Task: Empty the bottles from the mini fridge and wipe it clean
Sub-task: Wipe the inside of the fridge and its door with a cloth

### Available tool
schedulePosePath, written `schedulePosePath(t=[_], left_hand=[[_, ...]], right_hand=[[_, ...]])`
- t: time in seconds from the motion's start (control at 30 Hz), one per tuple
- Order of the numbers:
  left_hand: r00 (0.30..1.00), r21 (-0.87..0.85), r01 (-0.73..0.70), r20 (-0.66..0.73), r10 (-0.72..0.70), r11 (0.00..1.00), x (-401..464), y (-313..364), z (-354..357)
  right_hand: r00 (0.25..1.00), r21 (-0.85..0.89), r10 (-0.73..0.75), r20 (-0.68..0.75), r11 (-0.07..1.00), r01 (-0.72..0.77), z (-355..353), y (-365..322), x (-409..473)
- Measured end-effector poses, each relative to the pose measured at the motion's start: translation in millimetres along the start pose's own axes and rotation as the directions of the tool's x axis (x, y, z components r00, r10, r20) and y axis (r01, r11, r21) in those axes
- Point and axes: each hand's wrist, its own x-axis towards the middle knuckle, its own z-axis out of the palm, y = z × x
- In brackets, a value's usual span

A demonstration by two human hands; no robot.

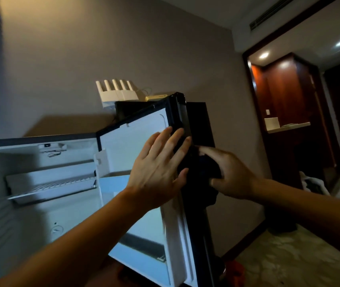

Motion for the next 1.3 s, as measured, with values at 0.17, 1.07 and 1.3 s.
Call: schedulePosePath(t=[0.17, 1.07, 1.3], left_hand=[[0.993, 0.011, -0.116, -0.03, 0.116, 0.993, -2.9, -19.0, -25.1], [0.966, 0.383, -0.078, 0.257, -0.025, 0.921, -128.0, -148.4, -147.7], [0.851, 0.539, 0.091, 0.395, -0.347, 0.838, -137.3, -150.8, -125.3]], right_hand=[[0.931, -0.473, -0.365, -0.019, 0.823, 0.313, -1.4, -19.3, 20.3], [0.823, -0.326, -0.548, 0.15, 0.758, 0.564, 177.0, -123.2, 127.3], [0.819, -0.317, -0.532, 0.214, 0.756, 0.573, 210.0, -126.0, 148.3]])
